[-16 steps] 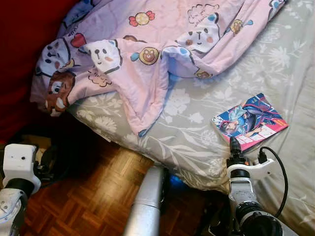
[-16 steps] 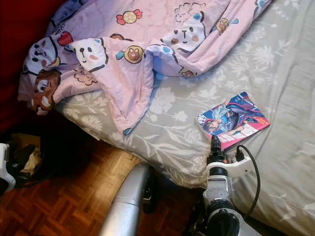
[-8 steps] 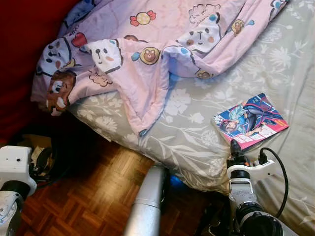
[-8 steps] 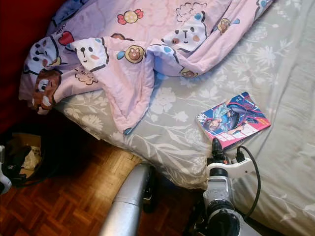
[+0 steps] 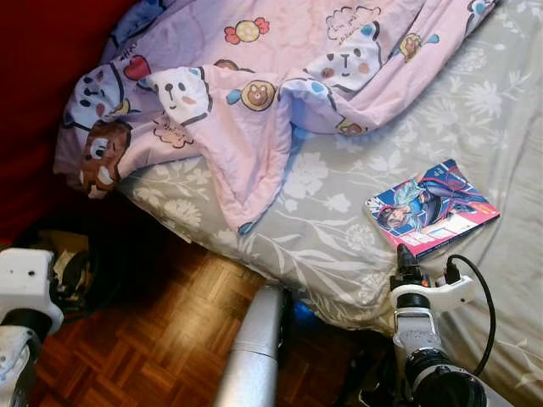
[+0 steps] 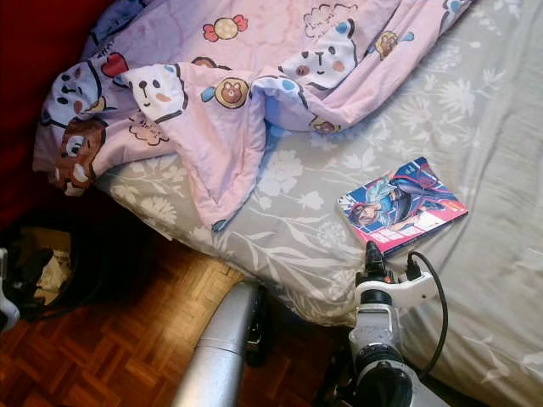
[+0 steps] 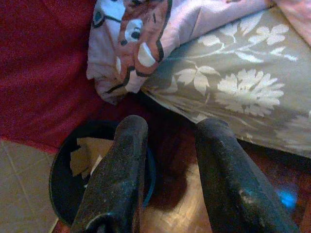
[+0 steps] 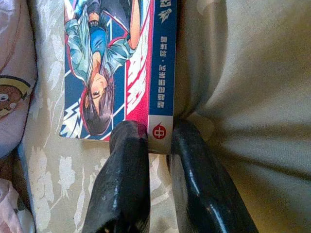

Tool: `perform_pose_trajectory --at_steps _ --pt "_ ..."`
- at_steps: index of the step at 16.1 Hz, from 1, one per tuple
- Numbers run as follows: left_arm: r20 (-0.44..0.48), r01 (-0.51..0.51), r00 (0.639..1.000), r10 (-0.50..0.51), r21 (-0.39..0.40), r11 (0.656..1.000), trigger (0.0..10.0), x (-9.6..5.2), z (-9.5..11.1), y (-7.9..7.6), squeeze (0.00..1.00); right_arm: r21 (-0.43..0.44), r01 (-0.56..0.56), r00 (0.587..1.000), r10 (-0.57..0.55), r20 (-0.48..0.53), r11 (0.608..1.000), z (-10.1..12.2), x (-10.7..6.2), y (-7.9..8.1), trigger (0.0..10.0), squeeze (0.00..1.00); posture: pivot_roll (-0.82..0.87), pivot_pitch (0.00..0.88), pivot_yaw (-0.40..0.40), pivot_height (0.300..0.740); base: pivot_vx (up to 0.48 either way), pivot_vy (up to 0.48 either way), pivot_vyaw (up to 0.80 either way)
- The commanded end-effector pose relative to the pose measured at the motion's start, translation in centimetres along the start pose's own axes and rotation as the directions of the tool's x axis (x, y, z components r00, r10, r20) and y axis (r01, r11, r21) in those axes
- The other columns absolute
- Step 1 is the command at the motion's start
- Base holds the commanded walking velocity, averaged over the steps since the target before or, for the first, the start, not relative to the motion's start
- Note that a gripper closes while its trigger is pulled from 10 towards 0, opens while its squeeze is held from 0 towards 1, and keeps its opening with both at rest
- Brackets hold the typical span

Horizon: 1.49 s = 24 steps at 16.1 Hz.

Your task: Clean up the room

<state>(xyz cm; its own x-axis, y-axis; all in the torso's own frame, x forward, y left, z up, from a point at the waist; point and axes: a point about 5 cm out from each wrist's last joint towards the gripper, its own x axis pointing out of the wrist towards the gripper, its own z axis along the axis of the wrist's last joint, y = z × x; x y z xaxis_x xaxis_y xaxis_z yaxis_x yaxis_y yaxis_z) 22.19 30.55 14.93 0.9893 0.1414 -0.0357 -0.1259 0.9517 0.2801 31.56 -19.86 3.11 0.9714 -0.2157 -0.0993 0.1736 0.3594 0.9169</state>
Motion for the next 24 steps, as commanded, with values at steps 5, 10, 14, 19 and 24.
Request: perform_pose_trajectory --at_steps 5,10,14,19,24 --pt "-0.038 -0.063 0.997 0.062 -0.024 0.998 10.0 1.0 -1.9 0.2 0.0 -0.266 0.053 0.996 -0.031 0.085 0.962 2.2 0.2 0.0 0.0 0.0 0.42 0.463 0.164 0.63 0.0 0.0 0.0" --pt "-0.033 -0.076 0.997 0.074 -0.064 0.995 10.0 2.9 -3.0 -1.0 0.0 -0.325 0.008 0.998 0.014 0.067 0.946 1.5 -0.6 -0.1 0.0 0.0 0.33 0.401 0.105 0.63 0.0 0.0 0.0" --pt "-0.018 -0.08 0.997 0.078 -0.082 0.993 10.0 4.1 -3.0 -1.5 0.0 -0.298 0.083 0.992 -0.108 -0.071 0.951 -0.9 -3.1 -3.4 0.0 0.0 0.3 0.385 0.086 0.63 0.0 0.0 0.0" --pt "-0.007 -0.078 0.997 0.077 -0.08 0.994 10.0 4.5 -3.5 -1.9 0.0 -0.133 0.262 0.964 -0.267 -0.021 0.956 -1.1 -6.2 -6.9 4.9 0.0 0.28 0.39 0.081 0.63 0.0 0.0 0.0" --pt "-0.007 -0.077 0.997 0.077 -0.057 0.995 10.0 4.1 -4.0 -1.7 0.0 -0.142 0.297 0.946 -0.311 -0.087 0.944 -2.4 -7.2 -7.5 10.0 0.0 0.3 0.401 0.079 0.63 0.0 0.0 0.0"
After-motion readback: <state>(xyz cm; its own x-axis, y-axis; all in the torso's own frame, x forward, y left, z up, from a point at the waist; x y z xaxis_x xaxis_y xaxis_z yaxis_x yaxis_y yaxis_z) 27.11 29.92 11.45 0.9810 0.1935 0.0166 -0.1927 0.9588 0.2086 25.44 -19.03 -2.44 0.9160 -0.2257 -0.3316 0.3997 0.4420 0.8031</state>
